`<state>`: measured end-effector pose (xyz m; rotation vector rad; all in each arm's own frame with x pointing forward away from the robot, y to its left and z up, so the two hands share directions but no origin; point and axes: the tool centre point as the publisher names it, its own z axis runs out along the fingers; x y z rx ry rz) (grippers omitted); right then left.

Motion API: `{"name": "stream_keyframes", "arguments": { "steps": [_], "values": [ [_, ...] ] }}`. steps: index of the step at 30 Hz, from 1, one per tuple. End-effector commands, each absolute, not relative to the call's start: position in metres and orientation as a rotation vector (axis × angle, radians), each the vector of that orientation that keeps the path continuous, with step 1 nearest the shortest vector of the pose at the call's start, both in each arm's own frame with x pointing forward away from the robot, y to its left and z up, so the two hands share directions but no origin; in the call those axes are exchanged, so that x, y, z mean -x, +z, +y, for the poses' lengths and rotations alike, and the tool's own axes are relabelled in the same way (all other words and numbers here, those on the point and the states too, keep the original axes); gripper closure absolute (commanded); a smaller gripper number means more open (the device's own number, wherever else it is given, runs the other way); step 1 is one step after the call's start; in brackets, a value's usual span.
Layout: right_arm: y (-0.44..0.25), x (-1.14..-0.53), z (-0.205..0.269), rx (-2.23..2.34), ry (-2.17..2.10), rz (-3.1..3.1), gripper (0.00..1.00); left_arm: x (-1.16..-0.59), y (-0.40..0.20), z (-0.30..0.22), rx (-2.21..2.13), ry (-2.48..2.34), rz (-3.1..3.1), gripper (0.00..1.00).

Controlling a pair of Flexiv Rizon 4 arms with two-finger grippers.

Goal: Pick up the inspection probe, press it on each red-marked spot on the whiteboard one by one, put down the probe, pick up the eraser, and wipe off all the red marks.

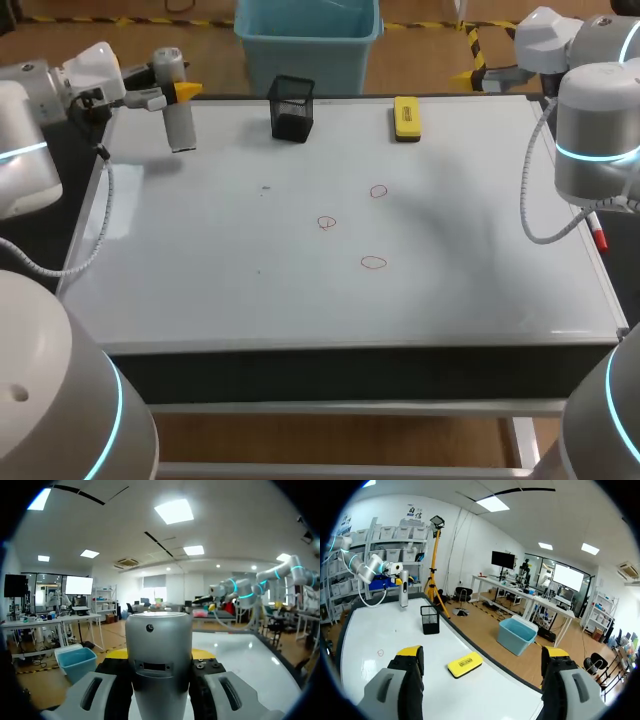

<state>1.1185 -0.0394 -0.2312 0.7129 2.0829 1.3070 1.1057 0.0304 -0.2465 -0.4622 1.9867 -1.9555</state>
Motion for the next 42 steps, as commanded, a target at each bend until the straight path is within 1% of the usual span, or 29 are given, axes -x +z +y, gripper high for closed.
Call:
{"name": "stream_keyframes", "arguments": {
  "steps": [1, 9, 19, 26, 28, 37, 40, 42],
  "values": [
    [-0.237, -1.152, -0.035, -0.485, 1.291, 2.430, 0.00, -1.106, -0.246, 0.030, 0.462, -1.956, 1.986, 1.00],
    [-0.255, -1.162, -0.027, -0.053, 1.017, 2.755, 0.00, -1.106, -0.246, 0.030, 0.462, -1.956, 1.986, 1.00],
    [-0.273, -1.162, -0.035, 0.454, 0.609, 2.891, 0.00, -1.106, -0.246, 0.030, 0.462, -1.956, 1.986, 1.00],
    [-0.287, -1.168, -0.039, 0.727, 0.365, 2.835, 0.00, -1.106, -0.246, 0.030, 0.462, -1.956, 1.986, 1.00],
    [-0.290, -1.170, -0.039, 0.819, 0.225, 2.789, 0.00, -1.106, -0.246, 0.030, 0.462, -1.956, 1.986, 1.00],
    [-0.298, -1.168, -0.024, 1.048, -0.146, 2.602, 0.00, -1.106, -0.246, 0.030, 0.462, -1.956, 1.986, 1.00],
    [-0.298, -1.165, -0.018, 1.129, -0.219, 2.503, 0.00, -1.106, -0.246, 0.030, 0.462, -1.956, 1.986, 1.00],
    [-0.298, -1.161, -0.012, 1.182, -0.148, 2.476, 0.00, -1.106, -0.246, 0.030, 0.462, -1.956, 1.986, 1.00]
  ]
}}
